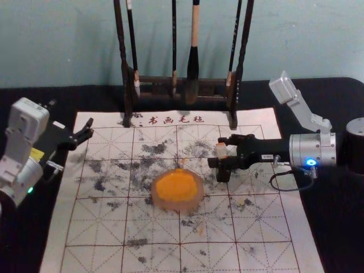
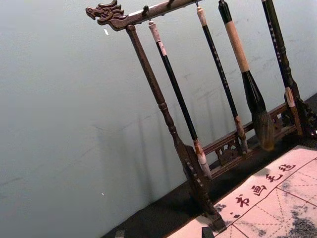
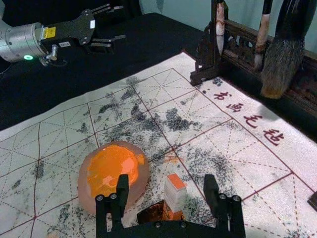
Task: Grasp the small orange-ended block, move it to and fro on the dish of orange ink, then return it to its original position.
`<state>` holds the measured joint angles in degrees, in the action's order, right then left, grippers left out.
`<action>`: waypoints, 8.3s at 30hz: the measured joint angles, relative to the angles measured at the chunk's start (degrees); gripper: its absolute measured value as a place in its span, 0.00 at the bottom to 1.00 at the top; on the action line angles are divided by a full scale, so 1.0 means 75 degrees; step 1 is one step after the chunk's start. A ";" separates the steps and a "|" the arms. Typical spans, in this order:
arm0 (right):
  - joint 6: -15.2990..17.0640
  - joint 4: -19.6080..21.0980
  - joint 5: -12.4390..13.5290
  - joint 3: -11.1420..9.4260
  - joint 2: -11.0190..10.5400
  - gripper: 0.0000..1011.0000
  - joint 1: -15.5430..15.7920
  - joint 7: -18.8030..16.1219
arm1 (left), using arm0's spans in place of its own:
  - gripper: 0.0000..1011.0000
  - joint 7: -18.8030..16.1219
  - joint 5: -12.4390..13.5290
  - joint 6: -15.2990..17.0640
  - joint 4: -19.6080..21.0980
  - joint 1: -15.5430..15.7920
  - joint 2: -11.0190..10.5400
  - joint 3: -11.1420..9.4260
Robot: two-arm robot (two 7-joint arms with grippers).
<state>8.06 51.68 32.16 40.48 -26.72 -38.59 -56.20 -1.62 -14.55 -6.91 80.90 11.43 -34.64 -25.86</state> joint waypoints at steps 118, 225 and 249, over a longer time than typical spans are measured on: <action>-0.1074 0.3589 -0.1364 -0.1137 0.0818 0.11 0.3128 0.3641 | 0.99 0.0000 0.0000 0.0000 0.0000 0.0000 0.0000 0.0000; -0.1105 0.2725 -0.1935 -0.1282 0.1406 0.11 0.2803 0.3670 | 0.99 0.0000 0.0000 0.0000 0.0000 0.0000 0.0000 0.0000; -0.0823 0.3670 -0.1661 -0.1307 0.0892 0.11 0.3432 0.3436 | 0.99 0.0000 0.0000 0.0000 0.0000 0.0000 0.0000 0.0000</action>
<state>1.89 79.20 19.70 30.68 -20.03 -12.85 -30.43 -1.62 -14.55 -6.91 80.90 11.43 -34.64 -25.86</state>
